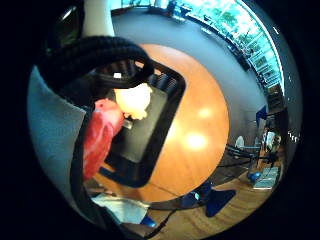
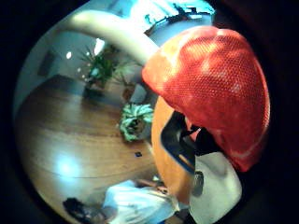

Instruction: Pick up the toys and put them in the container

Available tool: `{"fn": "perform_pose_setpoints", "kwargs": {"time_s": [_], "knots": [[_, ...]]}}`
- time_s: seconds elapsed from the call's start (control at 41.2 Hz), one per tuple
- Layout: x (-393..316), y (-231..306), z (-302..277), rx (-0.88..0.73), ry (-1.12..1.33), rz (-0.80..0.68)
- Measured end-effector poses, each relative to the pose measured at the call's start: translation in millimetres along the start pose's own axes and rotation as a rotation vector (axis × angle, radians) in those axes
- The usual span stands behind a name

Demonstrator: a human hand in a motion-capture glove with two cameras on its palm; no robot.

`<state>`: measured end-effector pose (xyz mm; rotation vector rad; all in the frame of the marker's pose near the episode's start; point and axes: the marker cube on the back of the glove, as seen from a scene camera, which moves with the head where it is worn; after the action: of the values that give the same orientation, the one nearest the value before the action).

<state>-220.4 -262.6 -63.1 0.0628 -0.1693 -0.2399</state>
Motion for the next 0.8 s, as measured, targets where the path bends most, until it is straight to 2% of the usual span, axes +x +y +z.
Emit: {"fn": "perform_pose_setpoints", "kwargs": {"time_s": [0.364, 0.802], "knots": [[8.2, 6.2, 2.1, -0.05, 0.111, 0.024], [5.4, 5.1, 3.3, -0.025, 0.083, -0.001]]}}
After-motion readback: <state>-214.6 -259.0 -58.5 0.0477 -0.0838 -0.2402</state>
